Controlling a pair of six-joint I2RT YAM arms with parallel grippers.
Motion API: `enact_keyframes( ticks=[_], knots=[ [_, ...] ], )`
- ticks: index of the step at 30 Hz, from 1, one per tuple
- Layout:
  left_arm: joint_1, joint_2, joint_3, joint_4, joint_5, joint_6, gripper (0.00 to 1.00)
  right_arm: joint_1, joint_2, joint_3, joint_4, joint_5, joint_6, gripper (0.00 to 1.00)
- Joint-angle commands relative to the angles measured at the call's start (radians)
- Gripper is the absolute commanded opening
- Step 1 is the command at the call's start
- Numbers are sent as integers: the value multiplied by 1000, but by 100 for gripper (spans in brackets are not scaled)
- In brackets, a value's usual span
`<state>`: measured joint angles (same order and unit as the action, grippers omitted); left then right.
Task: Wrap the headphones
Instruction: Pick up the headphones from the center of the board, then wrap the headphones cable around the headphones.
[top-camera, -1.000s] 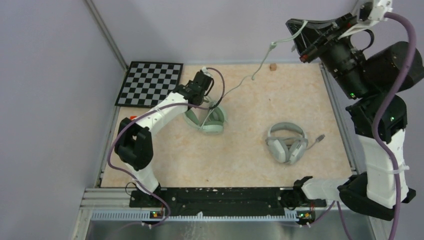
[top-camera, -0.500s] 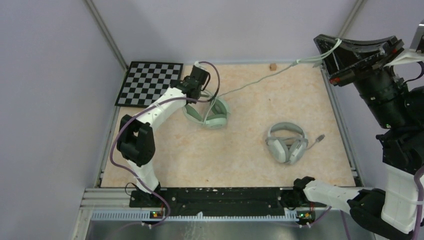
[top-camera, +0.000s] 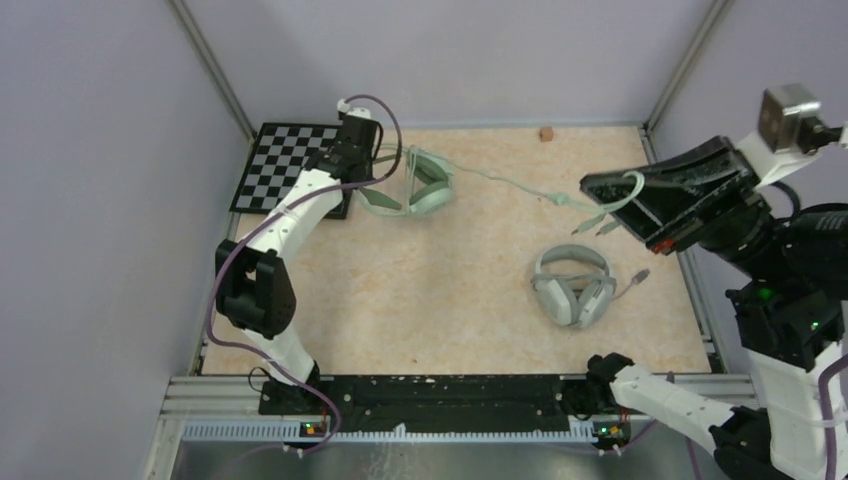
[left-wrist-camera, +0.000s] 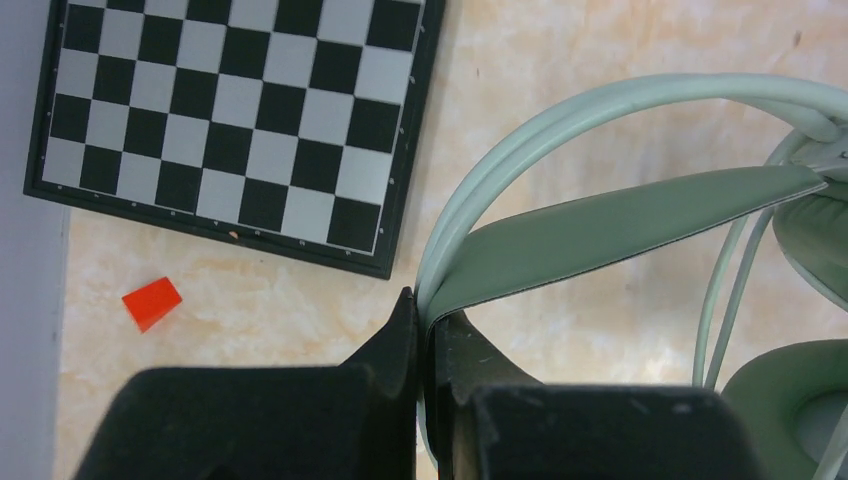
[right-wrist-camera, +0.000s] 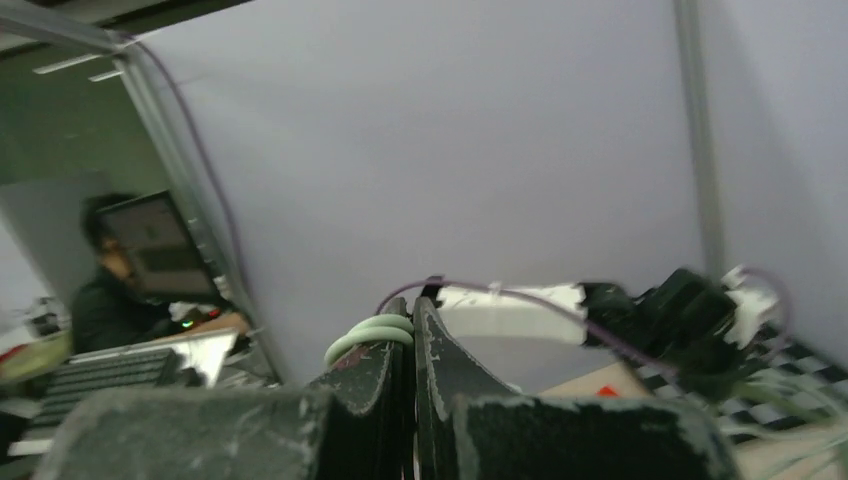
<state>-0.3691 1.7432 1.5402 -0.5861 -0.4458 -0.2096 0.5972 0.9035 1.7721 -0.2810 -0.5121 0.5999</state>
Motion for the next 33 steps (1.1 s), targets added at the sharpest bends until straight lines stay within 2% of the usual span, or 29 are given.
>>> enact_keyframes(
  ticks=[1, 3, 8, 14, 19, 22, 27, 33],
  knots=[
    [54, -103, -2, 185, 39, -157, 0, -8, -141, -254, 386, -225, 415, 0],
    [67, -111, 5, 202, 45, -191, 0, -7, -205, -319, 341, -261, 404, 0],
    [115, -149, 14, 254, 114, -301, 0, -7, -331, -375, 28, -350, 300, 0],
    [135, -232, -1, 394, 239, -400, 0, -8, -550, -651, -65, -306, 346, 0],
    [136, -257, 110, 402, 264, -427, 0, -8, -665, -835, -236, -299, 299, 0],
    [145, -280, 169, 409, 293, -480, 0, -7, -715, -931, -324, -241, 267, 0],
    [173, -368, 138, 504, 420, -631, 0, -8, -801, -1089, -298, -173, 270, 0],
    [213, -422, 147, 558, 633, -706, 0, -7, -852, -1230, -363, 72, 244, 0]
  ],
)
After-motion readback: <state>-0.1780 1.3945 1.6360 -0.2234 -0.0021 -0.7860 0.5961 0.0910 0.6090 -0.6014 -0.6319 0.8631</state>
